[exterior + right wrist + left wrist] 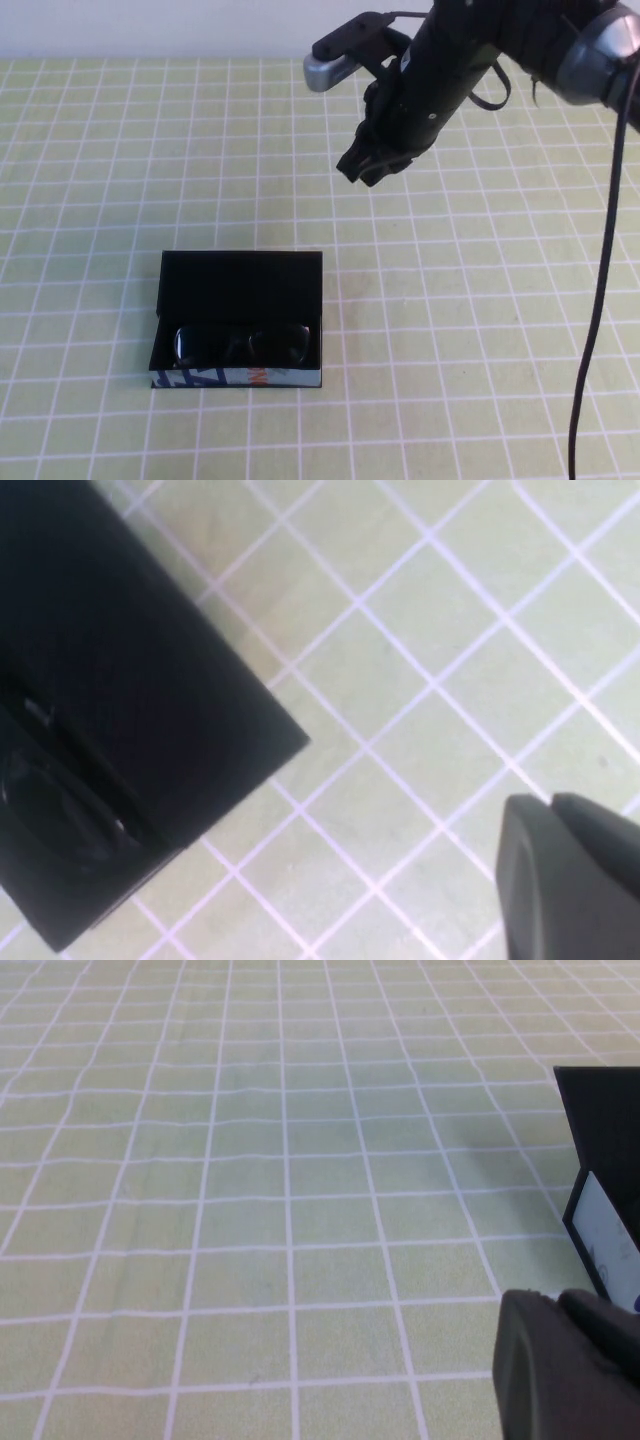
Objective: Return glasses to glasses case
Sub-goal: Close the glasses case
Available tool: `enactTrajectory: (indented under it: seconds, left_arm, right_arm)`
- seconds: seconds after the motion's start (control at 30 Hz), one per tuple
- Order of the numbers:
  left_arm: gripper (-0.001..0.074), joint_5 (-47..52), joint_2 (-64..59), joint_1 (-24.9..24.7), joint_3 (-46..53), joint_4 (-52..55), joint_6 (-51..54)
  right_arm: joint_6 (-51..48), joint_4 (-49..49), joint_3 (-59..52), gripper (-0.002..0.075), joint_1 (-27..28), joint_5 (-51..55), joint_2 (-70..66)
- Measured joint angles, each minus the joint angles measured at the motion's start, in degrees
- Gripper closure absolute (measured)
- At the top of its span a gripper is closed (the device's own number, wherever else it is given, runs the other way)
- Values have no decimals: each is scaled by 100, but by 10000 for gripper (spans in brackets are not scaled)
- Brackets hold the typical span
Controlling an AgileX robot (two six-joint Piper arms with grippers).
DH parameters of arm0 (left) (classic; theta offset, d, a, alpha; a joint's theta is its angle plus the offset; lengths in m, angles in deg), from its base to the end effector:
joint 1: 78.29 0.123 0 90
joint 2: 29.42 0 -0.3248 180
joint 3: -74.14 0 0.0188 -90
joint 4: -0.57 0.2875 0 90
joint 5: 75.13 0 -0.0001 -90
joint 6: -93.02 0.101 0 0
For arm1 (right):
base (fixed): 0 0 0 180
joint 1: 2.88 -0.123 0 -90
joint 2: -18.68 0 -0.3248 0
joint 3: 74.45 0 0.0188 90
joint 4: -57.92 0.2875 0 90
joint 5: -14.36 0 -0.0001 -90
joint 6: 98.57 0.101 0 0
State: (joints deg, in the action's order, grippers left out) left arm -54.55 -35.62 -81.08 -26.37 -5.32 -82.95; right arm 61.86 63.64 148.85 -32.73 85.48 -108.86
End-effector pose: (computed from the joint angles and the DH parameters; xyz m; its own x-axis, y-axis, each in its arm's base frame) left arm 0.0590 -0.0065 0.1702 -0.2802 -0.0123 -0.9599 0.0760 0.9965 -0.0350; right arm 0.4498 0.2691 0.3367 -0.5893 -0.6874 -0.4245 -0.7443 0.6663 -0.0457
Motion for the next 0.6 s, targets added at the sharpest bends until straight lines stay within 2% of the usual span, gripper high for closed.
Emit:
enactTrajectory:
  seconds: [0.2, 0.47, 0.6]
  left_arm:
    - [736, -325, 0, 0, 11, -127, -23]
    - [736, -1317, 0, 0, 11, -1664, -528]
    - [736, -1347, 0, 0, 11, -2092, -580]
  right_arm:
    - [100, 125, -708, 742, 188, 0, 557]
    - [109, 344, -2090, 742, 242, 0, 1114]
    - [109, 492, -2495, 742, 242, -354, 1124]
